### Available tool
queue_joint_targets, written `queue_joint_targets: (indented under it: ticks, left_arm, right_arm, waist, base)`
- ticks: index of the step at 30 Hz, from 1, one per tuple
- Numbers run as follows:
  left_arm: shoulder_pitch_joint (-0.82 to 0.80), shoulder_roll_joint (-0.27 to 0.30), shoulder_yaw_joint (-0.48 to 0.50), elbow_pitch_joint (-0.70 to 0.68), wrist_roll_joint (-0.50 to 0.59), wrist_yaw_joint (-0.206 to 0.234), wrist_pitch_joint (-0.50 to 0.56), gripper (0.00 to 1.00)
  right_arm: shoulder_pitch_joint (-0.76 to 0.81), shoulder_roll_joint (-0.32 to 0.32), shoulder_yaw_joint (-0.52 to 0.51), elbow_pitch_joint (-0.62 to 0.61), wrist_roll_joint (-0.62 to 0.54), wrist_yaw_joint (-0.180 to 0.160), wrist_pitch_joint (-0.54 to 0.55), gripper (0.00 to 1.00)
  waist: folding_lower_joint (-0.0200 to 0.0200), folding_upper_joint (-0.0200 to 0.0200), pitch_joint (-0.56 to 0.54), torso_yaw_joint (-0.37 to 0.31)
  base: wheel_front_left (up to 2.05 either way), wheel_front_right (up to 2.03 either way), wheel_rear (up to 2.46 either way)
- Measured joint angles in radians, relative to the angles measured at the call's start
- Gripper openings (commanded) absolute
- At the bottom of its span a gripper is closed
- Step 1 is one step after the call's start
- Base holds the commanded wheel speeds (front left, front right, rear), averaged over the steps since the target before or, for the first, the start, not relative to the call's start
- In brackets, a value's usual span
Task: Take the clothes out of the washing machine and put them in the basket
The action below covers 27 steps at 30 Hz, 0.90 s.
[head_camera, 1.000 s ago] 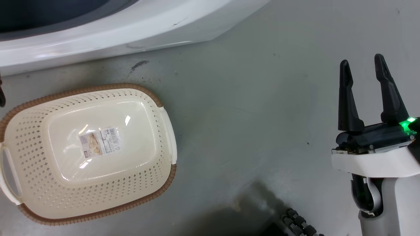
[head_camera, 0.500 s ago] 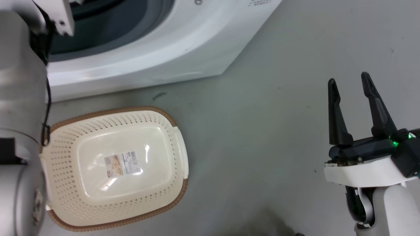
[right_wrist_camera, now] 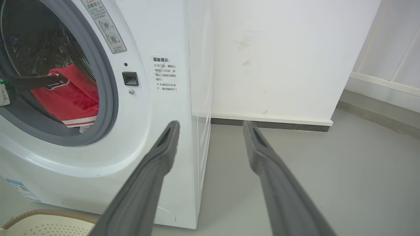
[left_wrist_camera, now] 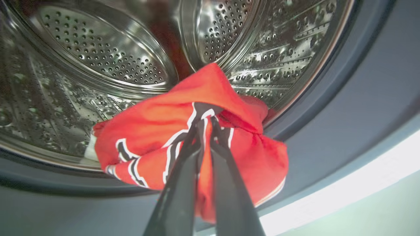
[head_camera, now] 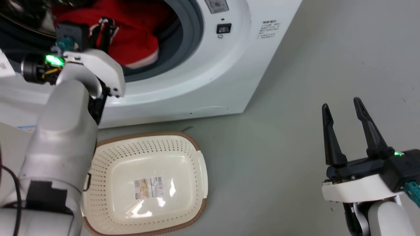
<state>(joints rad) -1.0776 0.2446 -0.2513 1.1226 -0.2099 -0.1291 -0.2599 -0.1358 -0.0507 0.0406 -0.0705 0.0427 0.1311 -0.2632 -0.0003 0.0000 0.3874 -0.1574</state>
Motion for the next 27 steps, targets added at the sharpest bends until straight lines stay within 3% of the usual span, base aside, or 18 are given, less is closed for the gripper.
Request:
queue_joint_targets:
  ticks: [12, 27]
  left_arm:
    - [0.329, 0.014, -0.026, -0.439, -0.039, 0.002, -0.002, 0.0]
    - [0.541, 0.068, -0.036, -0.918, -0.041, 0.063, 0.102, 0.0]
  right_arm:
    - [0.103, 0.0, 0.001, 0.021, -0.035, 0.0, 0.0, 1.0]
    - [0.173, 0.0, 0.002, 0.038, -0.043, 0.0, 0.0, 1.0]
  waist:
    - [0.0, 0.0, -0.178, 0.081]
    - [0.0001, 0.0, -0.293, 0.129]
  base:
    - [0.0, 0.0, 0.0]
    - [0.0, 0.0, 0.0]
